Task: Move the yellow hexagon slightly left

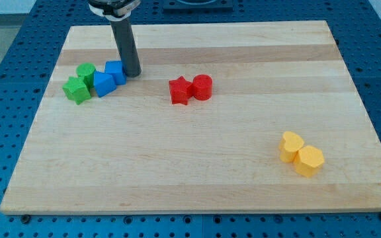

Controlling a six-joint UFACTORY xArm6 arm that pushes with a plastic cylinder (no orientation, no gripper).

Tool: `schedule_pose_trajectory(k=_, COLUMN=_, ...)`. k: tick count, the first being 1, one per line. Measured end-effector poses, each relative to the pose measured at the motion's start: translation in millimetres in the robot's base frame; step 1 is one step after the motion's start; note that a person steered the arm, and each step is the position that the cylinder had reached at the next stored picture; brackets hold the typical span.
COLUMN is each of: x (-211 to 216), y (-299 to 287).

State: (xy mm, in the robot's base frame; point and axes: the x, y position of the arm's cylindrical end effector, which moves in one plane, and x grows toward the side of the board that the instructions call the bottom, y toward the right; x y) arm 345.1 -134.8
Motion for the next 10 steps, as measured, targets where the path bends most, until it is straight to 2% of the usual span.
schedule_pose_trajectory(k=1, x=-5, y=14)
schedule_pose_trajectory(k=5, x=-6, y=224)
schedule_pose_trajectory(k=10, x=131, y=297)
